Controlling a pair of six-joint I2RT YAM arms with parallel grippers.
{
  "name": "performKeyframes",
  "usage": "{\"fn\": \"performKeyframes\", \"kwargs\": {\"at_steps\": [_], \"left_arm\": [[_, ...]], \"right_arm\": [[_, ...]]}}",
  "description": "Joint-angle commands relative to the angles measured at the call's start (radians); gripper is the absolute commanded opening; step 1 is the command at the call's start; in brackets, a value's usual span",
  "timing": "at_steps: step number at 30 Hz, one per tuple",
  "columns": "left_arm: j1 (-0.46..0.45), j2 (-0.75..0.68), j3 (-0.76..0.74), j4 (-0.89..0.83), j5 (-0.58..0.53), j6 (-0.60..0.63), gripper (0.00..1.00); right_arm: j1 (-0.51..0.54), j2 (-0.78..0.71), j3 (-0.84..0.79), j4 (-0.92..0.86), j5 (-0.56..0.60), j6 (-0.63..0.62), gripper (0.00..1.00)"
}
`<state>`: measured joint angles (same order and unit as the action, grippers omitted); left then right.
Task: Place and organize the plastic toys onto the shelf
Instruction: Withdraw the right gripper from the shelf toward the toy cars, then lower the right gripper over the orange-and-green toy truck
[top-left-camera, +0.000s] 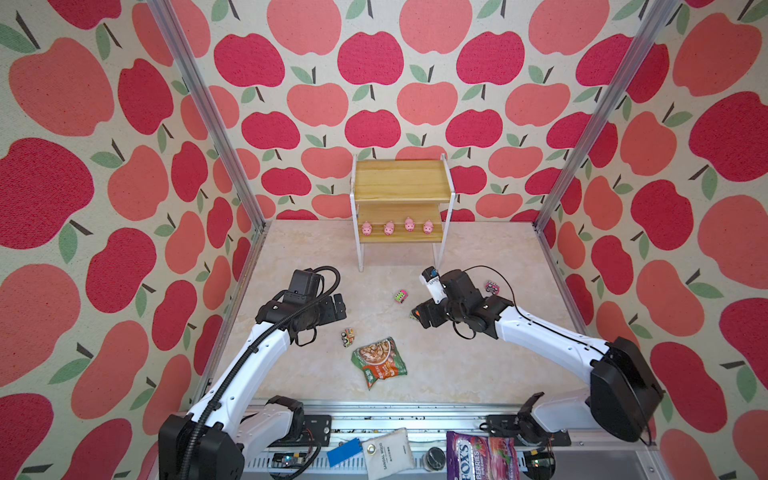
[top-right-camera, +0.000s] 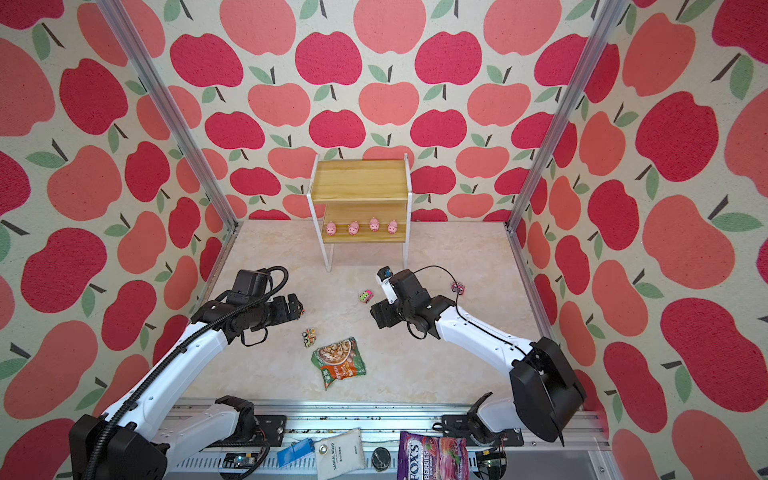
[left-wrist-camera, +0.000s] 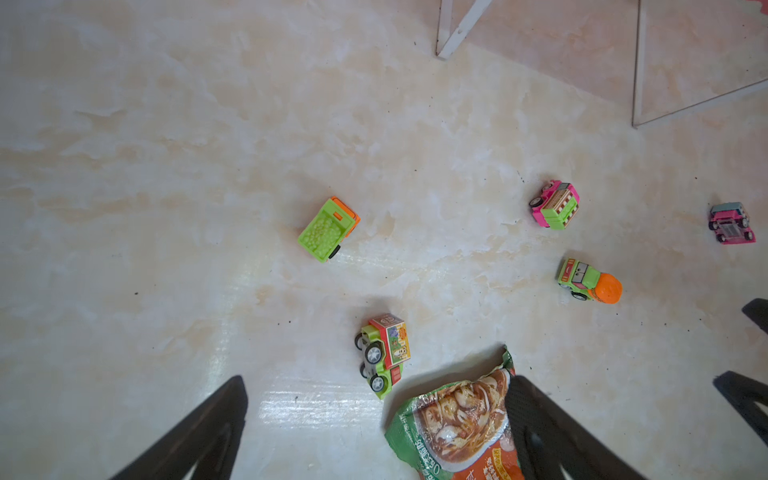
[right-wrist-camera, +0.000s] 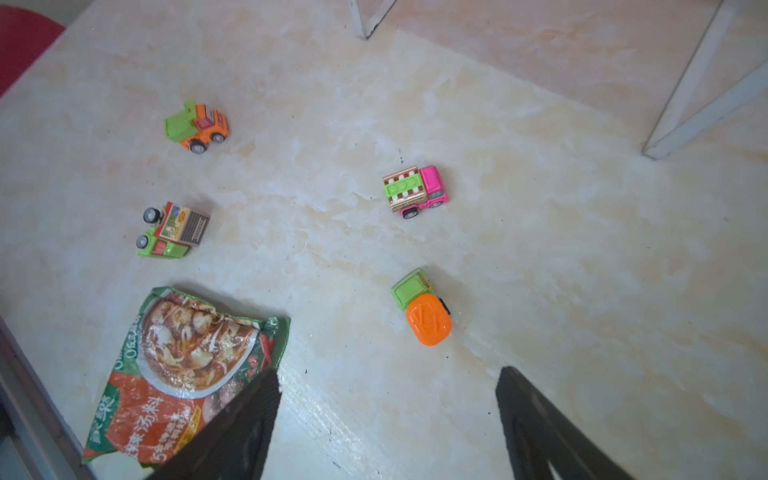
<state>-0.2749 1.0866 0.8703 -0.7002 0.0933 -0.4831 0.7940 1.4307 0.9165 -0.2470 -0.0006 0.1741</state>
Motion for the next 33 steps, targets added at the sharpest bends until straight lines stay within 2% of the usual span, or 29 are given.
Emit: {"fn": "performKeyframes", "kwargs": {"at_steps": [1,4,12,20,22,26,33], "left_arm": [[0.006,0.032,0.004,-0.041,-0.017,-0.061,0.99],[0.006,0.037,0.003,-0.044,-0.004,-0.066,1.00],[0.004,0.024,-0.014,-0.031,0.024,-0.054,0.99],[-0.008,0.006,0.018,-0.017,0.051,-0.022,0.99],[-0.024,-0.040,0.020,0.011,0.059,0.008,0.99],[-0.055,-0.085,0.045,0.039,0.063,0.065,0.99],[-0.070,-0.085,0.096,0.028,0.053,0.093,0.99]], "right_arm": [[0.002,0.054,0.073,-0.074,0.033,-0.123,0.85],[0.002,0.099,0.136,-0.166,0.047,-0.121,0.84],[0.001,0.160,0.136,-0.210,0.071,-0.022,0.82],[-0.019,0.212,0.086,-0.160,0.050,0.076,0.81],[-0.026,0.231,0.081,-0.141,0.056,0.094,0.80],[-0.045,0.275,0.081,-0.127,0.063,0.120,0.80],[-0.069,0.332,0.065,-0.083,0.074,0.128,0.79]]}}
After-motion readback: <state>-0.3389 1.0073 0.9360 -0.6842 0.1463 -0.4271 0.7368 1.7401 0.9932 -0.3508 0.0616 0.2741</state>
